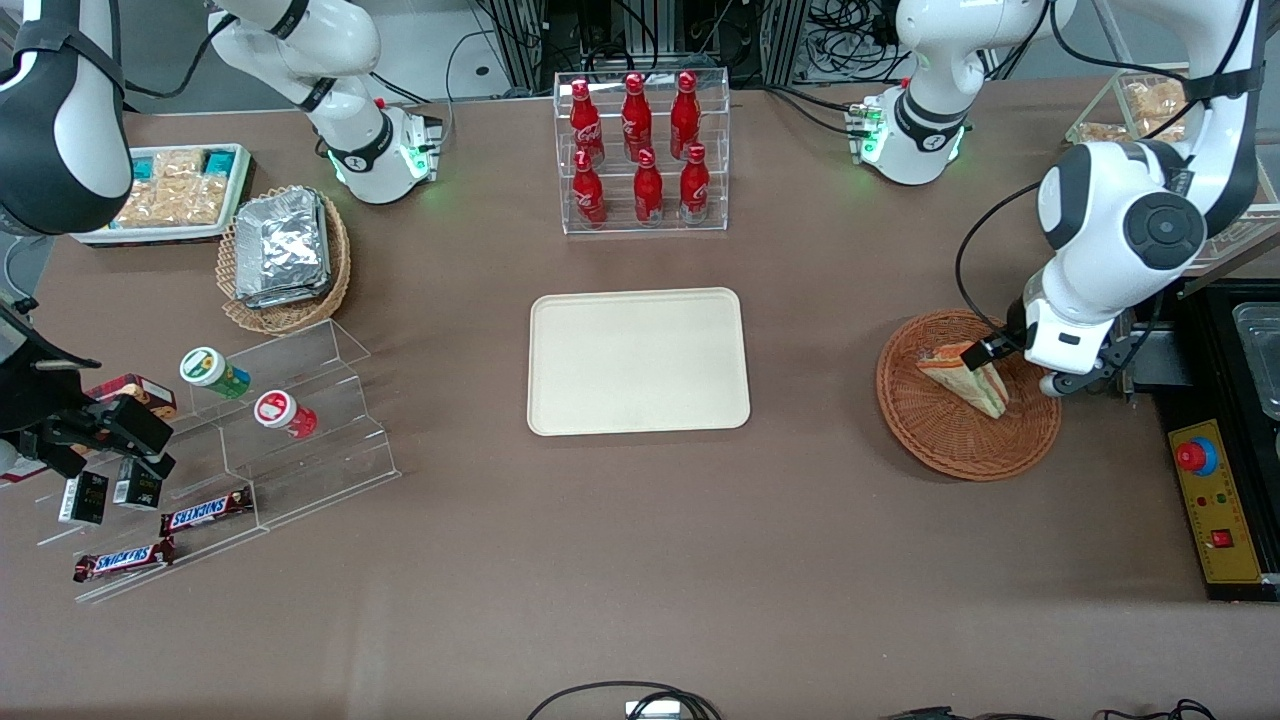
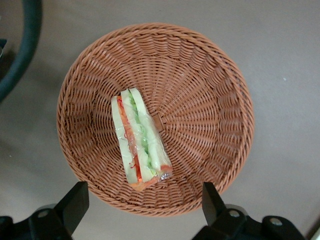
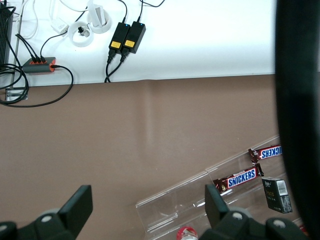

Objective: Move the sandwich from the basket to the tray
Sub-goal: 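Lower the open left gripper over the sandwich in the basket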

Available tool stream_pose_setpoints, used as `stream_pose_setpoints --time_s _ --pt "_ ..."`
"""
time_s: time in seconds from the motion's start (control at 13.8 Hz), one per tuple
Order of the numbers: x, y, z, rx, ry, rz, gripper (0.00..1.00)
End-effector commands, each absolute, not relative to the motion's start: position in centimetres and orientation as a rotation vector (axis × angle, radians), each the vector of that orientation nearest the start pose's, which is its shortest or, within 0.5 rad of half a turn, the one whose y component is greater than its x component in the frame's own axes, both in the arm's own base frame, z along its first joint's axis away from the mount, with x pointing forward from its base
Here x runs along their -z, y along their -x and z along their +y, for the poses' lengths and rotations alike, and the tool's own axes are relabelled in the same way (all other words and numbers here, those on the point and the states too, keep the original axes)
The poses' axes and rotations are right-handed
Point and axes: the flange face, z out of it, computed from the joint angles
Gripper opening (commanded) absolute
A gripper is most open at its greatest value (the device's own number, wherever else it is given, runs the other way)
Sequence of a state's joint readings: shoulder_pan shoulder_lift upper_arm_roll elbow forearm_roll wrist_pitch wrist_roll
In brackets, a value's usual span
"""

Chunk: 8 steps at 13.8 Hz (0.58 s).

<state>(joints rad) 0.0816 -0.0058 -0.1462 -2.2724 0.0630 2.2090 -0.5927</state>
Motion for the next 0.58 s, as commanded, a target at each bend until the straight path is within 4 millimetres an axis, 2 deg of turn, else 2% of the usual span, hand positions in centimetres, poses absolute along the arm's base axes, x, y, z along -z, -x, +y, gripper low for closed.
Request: stream_pose_setpoints --time_s 0.0,0.22,0.36,0.51 --pt "-33.4 -49.5 -3.1 0.029 2.947 -0.856 1.00" --pt "-29.9 -49.0 -3.2 0.057 2.927 -0.997 1.00" --pt "-28.3 -48.7 -3.1 0.042 2.909 -1.034 1.00" --pt "-27.4 -48.4 -1.4 0.056 2.879 -1.078 1.00"
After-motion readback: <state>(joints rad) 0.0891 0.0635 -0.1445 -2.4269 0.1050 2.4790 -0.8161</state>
